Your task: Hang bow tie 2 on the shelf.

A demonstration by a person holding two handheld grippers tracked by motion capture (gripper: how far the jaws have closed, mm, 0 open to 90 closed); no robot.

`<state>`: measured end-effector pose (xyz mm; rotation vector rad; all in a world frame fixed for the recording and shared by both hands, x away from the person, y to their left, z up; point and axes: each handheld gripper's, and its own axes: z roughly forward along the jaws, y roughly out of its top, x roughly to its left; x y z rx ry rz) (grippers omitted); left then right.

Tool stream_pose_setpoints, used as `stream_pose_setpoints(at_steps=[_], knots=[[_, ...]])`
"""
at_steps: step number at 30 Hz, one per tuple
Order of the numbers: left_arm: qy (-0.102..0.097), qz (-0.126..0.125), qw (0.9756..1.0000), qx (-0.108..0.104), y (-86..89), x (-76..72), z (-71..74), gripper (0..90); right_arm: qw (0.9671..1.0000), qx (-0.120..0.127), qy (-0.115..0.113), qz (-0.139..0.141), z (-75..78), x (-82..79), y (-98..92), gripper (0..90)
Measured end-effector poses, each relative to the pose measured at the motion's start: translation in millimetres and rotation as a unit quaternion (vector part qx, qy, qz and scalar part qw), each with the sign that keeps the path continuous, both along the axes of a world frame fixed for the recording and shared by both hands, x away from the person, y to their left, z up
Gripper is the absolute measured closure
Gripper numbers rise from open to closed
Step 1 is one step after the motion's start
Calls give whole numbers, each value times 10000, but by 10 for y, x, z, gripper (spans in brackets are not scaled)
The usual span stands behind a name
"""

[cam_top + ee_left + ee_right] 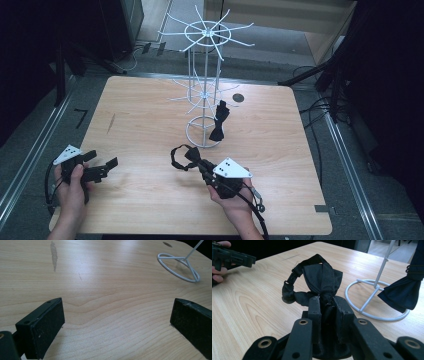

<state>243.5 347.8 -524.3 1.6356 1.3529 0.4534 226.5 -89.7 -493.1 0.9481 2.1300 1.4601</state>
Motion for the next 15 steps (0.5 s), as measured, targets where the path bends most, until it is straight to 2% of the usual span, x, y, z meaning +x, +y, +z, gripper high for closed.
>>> stream_pose_setpoints(at_steps=[15], knots=[[-2,3,10000,0,0,1,-1,0,9997,103,-165,-139,88,-10,-71,782]])
